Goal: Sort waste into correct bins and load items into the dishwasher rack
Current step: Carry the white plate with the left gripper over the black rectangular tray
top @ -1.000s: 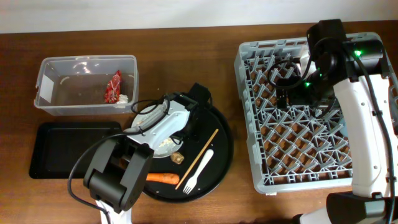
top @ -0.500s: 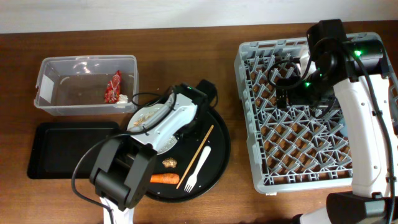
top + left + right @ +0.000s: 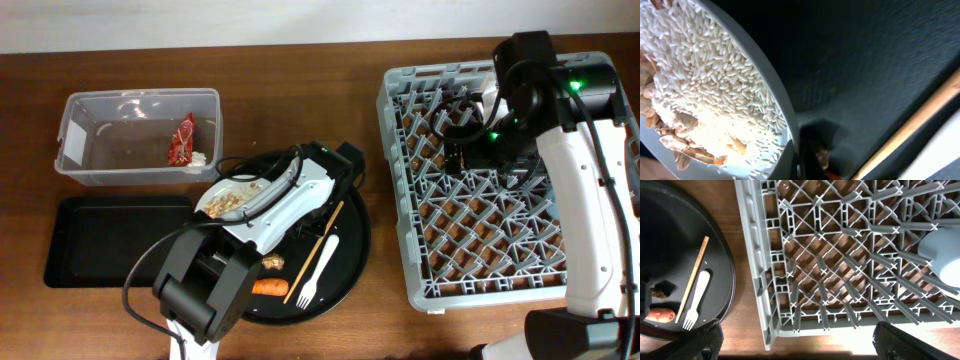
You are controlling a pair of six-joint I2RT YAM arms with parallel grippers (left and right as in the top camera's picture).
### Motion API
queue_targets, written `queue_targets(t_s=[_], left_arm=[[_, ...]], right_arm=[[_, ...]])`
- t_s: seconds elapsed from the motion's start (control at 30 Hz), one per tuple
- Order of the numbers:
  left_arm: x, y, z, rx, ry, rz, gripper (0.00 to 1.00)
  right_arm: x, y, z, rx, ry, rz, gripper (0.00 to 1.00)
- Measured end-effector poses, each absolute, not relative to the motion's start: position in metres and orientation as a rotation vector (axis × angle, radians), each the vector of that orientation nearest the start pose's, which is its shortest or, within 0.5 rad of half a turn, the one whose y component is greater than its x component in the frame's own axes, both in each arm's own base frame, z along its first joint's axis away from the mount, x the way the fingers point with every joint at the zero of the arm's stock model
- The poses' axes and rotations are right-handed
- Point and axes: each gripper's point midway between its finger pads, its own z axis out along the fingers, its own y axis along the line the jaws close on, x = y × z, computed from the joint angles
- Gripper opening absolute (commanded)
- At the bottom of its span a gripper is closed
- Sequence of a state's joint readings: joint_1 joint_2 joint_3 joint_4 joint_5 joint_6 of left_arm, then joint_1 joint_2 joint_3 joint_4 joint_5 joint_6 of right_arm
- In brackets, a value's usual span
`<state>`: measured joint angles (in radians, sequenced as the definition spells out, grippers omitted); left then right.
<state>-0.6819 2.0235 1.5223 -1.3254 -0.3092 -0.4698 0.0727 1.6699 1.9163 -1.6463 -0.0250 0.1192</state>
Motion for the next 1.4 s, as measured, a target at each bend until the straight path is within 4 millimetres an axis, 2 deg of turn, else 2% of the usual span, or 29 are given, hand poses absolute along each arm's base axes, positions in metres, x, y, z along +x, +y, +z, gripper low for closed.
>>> queue_targets(t_s=[0.1, 0.23, 0.33, 0.37, 0.43, 0.5, 0.63, 0.8, 0.93, 1.23, 1.4], left_arm=[[0.275, -0.147, 0.062, 0.318, 3.097, 0.736, 0.0], [0.277, -0.145, 0.072, 0.272, 3.068, 0.725, 0.0], [0.279, -0.144, 0.09, 0.232, 3.033, 0.673, 0.0], [0.279, -0.14, 0.103, 0.201, 3.016, 0.64, 0.0], [0.28, -0.134, 0.111, 0.171, 3.008, 0.621, 0.0], [0.283, -0.118, 0.126, 0.081, 2.999, 0.593, 0.0], [0.289, -0.088, 0.142, -0.076, 2.991, 0.563, 0.0], [0.299, -0.066, 0.156, -0.202, 2.977, 0.407, 0.0], [0.302, -0.055, 0.153, -0.247, 2.986, 0.262, 0.0], [0.301, -0.018, 0.124, -0.314, 3.061, 0.053, 0.0], [0.308, -0.007, 0.118, -0.318, 3.045, -0.162, 0.0]], right_arm=[[0.31, 0.027, 0.252, 0.067, 2.973, 0.061, 0.99], [0.31, 0.027, 0.252, 0.067, 2.973, 0.061, 0.99], [0.309, 0.027, 0.252, 0.067, 2.977, 0.061, 0.99], [0.308, 0.027, 0.252, 0.067, 2.979, 0.061, 0.99], [0.307, 0.026, 0.251, 0.066, 2.983, 0.059, 0.99], [0.307, 0.026, 0.251, 0.067, 2.984, 0.059, 0.99], [0.307, 0.026, 0.251, 0.067, 2.984, 0.059, 0.99], [0.307, 0.026, 0.251, 0.067, 2.984, 0.059, 0.99], [0.307, 0.026, 0.251, 0.068, 2.984, 0.059, 0.99], [0.307, 0.027, 0.251, 0.066, 2.984, 0.059, 0.99], [0.307, 0.026, 0.251, 0.067, 2.985, 0.059, 0.99]])
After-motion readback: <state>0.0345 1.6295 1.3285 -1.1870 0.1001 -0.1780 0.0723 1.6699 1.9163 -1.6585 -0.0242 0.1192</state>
